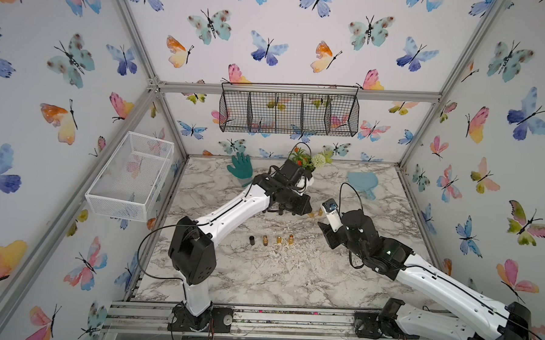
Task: Open the lipstick cap
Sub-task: Pick up the lipstick at the center of the board, then open the cover of the lipstick.
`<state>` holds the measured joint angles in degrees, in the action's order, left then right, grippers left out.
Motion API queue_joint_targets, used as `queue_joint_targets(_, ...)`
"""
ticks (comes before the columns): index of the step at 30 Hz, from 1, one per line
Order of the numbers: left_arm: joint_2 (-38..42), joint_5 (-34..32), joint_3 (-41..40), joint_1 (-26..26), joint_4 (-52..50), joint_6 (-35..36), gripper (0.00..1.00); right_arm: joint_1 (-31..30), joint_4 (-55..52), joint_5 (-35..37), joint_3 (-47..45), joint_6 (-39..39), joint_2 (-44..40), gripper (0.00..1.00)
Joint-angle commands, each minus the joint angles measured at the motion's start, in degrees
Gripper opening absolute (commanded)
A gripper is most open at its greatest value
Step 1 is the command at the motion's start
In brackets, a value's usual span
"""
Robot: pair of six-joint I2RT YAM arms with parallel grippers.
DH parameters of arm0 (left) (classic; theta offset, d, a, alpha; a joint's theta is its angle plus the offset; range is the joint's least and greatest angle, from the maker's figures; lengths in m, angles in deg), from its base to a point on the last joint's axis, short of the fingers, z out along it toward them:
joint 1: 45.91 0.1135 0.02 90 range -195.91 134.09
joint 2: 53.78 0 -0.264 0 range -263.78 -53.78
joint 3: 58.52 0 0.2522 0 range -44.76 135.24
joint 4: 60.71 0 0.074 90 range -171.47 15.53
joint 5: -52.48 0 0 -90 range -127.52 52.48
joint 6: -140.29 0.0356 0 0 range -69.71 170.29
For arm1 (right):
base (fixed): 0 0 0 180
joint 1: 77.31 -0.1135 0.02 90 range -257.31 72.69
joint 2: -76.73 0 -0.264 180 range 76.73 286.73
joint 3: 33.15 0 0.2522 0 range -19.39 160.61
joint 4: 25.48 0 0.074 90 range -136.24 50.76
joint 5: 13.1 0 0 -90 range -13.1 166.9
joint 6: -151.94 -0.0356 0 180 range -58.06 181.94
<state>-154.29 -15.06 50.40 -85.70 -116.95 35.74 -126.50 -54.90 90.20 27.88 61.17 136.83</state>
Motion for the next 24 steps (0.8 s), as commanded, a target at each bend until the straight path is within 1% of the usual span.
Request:
queue_joint_targets(1,3.7,8.2,-3.5,2.8,-3.3,1.0,0.0,0.2,5.5,-9.5,0.9,0.8,2.9,0.49)
queue_joint_targets(5,7.2,14.2,-7.0,6.3,-3.2,1.5,0.0,0.3,7.9,-13.4,3.7,2.8,6.9,0.51)
queue_joint_targets(7,8.6,15.9,-8.5,7.5,-3.1,1.7,0.0,0.3,8.5,-16.0,5.4,4.0,8.8,0.52)
queue_joint_targets(10,10.3,19.7,-10.7,9.2,-2.1,1.6,0.0,0.4,8.0,-17.5,7.9,4.9,12.1,0.52)
queue_joint_targets(16,11.3,23.7,-12.4,10.5,-1.9,2.3,0.0,0.7,9.2,-18.0,9.8,6.3,15.8,0.52)
queue_joint_targets(21,11.2,25.7,-12.9,10.7,-2.1,2.9,0.0,1.5,11.0,-19.0,9.7,6.8,17.6,0.49)
queue_joint_targets(24,10.7,25.1,-12.9,10.7,-2.7,3.4,0.0,1.6,11.9,-19.2,9.8,6.8,17.9,0.44)
